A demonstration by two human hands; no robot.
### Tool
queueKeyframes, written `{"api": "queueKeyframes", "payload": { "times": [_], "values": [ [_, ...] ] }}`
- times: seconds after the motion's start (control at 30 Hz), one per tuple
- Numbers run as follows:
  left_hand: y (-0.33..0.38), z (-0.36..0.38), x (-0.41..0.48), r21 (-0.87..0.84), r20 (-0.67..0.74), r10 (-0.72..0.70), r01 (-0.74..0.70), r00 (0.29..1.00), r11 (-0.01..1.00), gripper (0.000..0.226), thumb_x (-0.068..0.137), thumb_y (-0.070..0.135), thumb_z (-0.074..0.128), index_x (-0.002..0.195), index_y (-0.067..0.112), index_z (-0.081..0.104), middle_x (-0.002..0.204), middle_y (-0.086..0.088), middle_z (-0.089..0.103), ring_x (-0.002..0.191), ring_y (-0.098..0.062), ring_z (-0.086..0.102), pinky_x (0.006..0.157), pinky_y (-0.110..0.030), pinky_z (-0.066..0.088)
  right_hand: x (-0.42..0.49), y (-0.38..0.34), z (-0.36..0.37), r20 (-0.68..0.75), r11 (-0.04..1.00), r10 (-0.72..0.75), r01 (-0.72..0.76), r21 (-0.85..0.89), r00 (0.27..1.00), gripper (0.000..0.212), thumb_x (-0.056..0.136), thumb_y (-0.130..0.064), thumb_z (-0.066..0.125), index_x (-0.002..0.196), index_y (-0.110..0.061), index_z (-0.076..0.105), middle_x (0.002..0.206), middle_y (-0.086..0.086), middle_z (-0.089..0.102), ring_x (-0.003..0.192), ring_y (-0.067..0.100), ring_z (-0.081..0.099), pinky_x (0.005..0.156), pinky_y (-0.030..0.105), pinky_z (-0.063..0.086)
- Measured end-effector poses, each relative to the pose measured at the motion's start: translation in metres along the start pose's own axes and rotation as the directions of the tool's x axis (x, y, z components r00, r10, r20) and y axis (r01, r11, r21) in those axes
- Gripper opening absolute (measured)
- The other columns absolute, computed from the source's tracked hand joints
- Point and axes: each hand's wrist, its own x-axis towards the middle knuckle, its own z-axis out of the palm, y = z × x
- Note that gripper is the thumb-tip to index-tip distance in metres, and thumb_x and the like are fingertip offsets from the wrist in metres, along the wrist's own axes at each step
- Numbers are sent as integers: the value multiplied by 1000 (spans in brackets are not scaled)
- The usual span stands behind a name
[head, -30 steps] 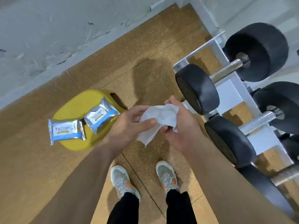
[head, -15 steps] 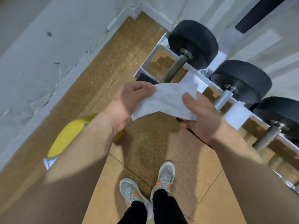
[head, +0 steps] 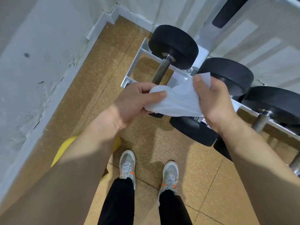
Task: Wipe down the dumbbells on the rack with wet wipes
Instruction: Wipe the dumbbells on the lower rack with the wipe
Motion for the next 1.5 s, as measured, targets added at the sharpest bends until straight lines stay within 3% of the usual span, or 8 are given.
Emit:
{"api": "queueKeyframes", "payload": {
  "times": [0.17, 0.33, 0.5, 0.63, 0.87, 1.13, 1.3, 1.5],
  "values": [
    [7, -1, 0, -346, -27, -118, 102, 993, 933, 22, 86, 24, 69, 107, 16, 64, 97, -4, 73, 83, -16, 73, 64, -31, 60, 3, -4, 25, -102, 973, 118, -94, 211, 988, 38, 102, -45, 47, 96, -13, 68, 98, 8, 75, 94, 31, 73, 92, 52, 58],
    [9, -6, 12, -134, -77, -176, 165, 981, 977, 43, 85, 7, 77, 123, 15, 60, 121, -9, 64, 90, -18, 73, 59, -24, 59, 25, 3, 38, -236, 983, -7, 50, 176, 972, 34, 106, -41, 44, 92, -15, 61, 87, 3, 65, 79, 14, 65, 73, 36, 53],
    [27, -27, 36, -147, -158, 18, -41, 987, 988, 55, 86, -21, 58, 131, 10, 54, 133, -18, 57, 120, -35, 63, 89, -43, 61, 55, 14, 34, -212, 986, -138, 155, 62, 967, 33, 106, -37, 44, 84, -21, 63, 74, -11, 61, 67, 7, 57, 64, 27, 44],
    [35, -37, 63, -140, -196, 50, -78, 979, 987, 51, 87, -27, 49, 115, 13, 63, 116, -20, 60, 92, -29, 70, 57, -24, 60, 77, 31, 39, -156, 990, -72, 90, 108, 985, 36, 106, -44, 42, 105, -16, 65, 89, -1, 68, 81, 17, 65, 62, 29, 48],
    [13, -56, 117, 151, -436, 95, -32, 895, 988, 29, 85, -7, 68, 103, 15, 67, 100, -15, 66, 68, -23, 65, 78, -38, 61, 105, 57, 53, -75, 950, 201, -175, 260, 977, 35, 106, -47, 42, 122, -17, 52, 106, 1, 57, 110, 26, 59, 101, 52, 52],
    [-5, -63, 132, -20, -457, 76, -96, 886, 995, 15, 97, 13, 51, 88, 21, 59, 56, 7, 59, 56, -9, 57, 53, -19, 53, 126, 75, 44, -77, 896, 227, -177, 407, 971, 15, 103, -14, 46, 92, -20, 54, 99, 7, 59, 89, 26, 59, 79, 43, 57],
    [-18, -51, 126, 282, -560, 290, -151, 776, 947, 9, 95, 23, 56, 90, 22, 63, 83, -3, 69, 71, -20, 67, 73, -32, 56, 118, 82, 44, -12, 927, 214, -199, 319, 977, 17, 93, -5, 51, 106, -10, 59, 98, 12, 57, 84, 34, 60, 60, 39, 54],
    [-23, -37, 117, 603, -379, 175, 99, 909, 792, 45, 83, 60, 71, 103, 22, 58, 94, -2, 70, 87, -21, 71, 64, -28, 49, 104, 69, 50, 143, 959, 73, -108, 260, 987, 42, 76, 0, 52, 109, -18, 71, 110, 12, 62, 98, 34, 62, 70, 36, 54]
  ]
}}
